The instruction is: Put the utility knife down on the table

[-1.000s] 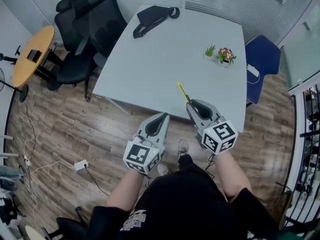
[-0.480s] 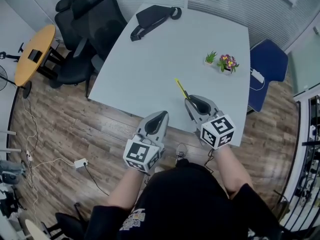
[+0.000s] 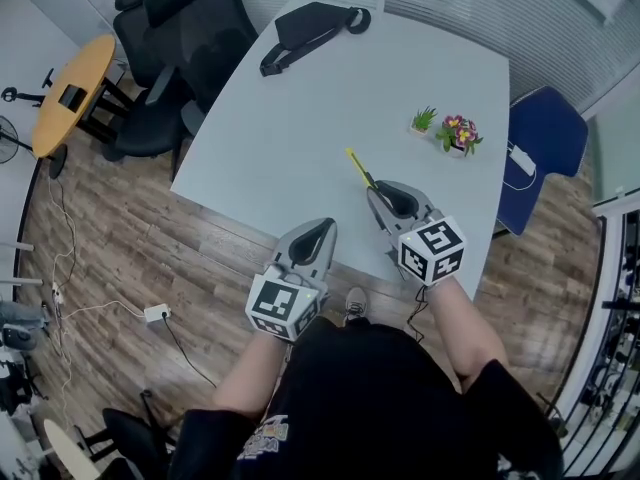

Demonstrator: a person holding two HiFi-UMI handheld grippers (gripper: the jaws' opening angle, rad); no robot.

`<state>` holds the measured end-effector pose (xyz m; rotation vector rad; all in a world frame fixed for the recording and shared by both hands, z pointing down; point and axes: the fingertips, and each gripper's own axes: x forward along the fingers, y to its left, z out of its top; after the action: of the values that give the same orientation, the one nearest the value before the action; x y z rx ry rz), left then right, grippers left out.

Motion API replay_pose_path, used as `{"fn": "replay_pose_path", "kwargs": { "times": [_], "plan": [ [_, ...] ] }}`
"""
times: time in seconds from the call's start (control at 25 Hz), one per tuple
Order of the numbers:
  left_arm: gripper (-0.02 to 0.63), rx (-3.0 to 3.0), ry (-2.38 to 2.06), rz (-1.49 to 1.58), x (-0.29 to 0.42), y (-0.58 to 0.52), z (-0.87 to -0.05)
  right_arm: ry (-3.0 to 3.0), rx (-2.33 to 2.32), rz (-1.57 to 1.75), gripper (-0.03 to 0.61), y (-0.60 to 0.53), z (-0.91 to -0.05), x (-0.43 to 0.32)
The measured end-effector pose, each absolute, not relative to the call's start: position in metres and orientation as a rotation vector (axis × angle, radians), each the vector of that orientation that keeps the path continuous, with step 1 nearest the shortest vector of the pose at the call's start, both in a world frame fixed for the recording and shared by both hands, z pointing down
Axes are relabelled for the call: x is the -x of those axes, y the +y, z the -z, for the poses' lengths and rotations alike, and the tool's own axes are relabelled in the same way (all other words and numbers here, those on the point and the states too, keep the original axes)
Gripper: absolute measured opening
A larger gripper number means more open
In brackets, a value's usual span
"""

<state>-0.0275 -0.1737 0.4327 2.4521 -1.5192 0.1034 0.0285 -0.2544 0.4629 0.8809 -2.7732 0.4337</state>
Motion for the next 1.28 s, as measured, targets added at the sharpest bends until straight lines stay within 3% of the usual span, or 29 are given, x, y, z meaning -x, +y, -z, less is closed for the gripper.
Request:
{"fn": "replay_pose_path", "kwargs": {
  "times": [1.28],
  "plan": [
    [0.005, -2.509, -1.179, -0.223, 0.051, -0.224, -0.482, -2.397, -0.958, -0.611, 0.069, -0.317, -0.626, -0.003]
  ]
}}
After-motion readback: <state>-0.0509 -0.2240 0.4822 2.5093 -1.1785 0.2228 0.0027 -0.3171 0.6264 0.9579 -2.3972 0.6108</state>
